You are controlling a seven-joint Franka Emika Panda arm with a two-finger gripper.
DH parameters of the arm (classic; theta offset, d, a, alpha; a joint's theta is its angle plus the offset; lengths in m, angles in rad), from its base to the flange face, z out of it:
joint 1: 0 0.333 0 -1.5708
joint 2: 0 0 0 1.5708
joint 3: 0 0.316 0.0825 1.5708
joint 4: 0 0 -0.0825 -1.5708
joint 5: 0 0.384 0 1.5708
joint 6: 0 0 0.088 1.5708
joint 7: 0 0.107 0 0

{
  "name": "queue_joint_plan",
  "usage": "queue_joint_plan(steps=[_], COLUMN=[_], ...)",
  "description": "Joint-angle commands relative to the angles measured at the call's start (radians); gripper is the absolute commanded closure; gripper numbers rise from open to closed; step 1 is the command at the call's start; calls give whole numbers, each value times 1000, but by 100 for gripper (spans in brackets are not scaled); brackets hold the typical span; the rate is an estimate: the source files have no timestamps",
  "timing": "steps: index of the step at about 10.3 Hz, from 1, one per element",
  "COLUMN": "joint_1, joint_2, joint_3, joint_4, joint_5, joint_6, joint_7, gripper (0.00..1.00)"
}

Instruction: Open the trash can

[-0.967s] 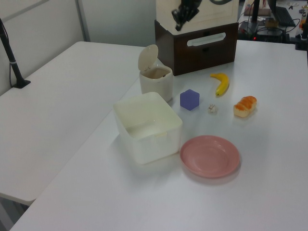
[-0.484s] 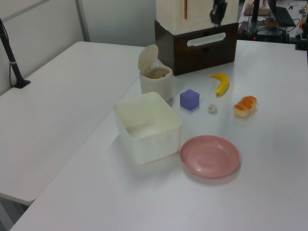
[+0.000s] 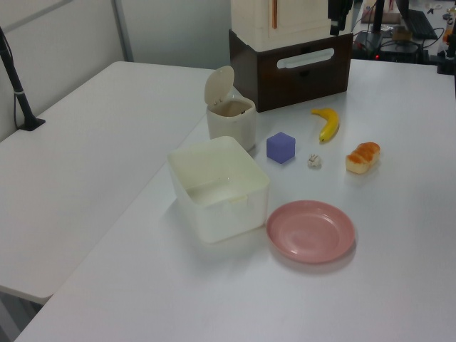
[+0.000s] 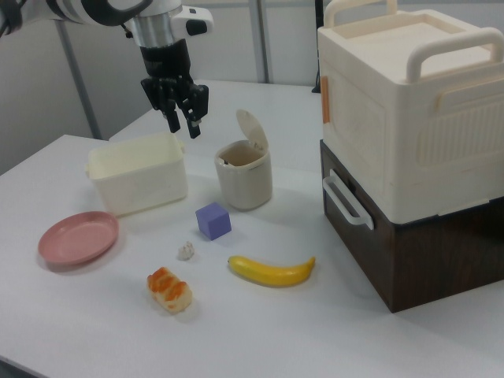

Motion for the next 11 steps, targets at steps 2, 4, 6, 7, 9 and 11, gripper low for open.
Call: queue_joint_plan(steps=[2, 4, 6, 7, 9, 11], joint_1=[23, 28, 43, 46, 46, 46], joint_2=[-56, -68, -77, -77, -85, -84], joint_3=[-4, -1, 2, 2, 14, 17], joint_4=[-50, -60, -80, -83, -97, -99], joint_5=[18, 25, 23, 22, 22, 19], joint_6=[15, 19, 21, 21, 22, 22], joint_7=[20, 23, 63, 84, 84, 84], gripper=[0, 0, 0, 0, 0, 0])
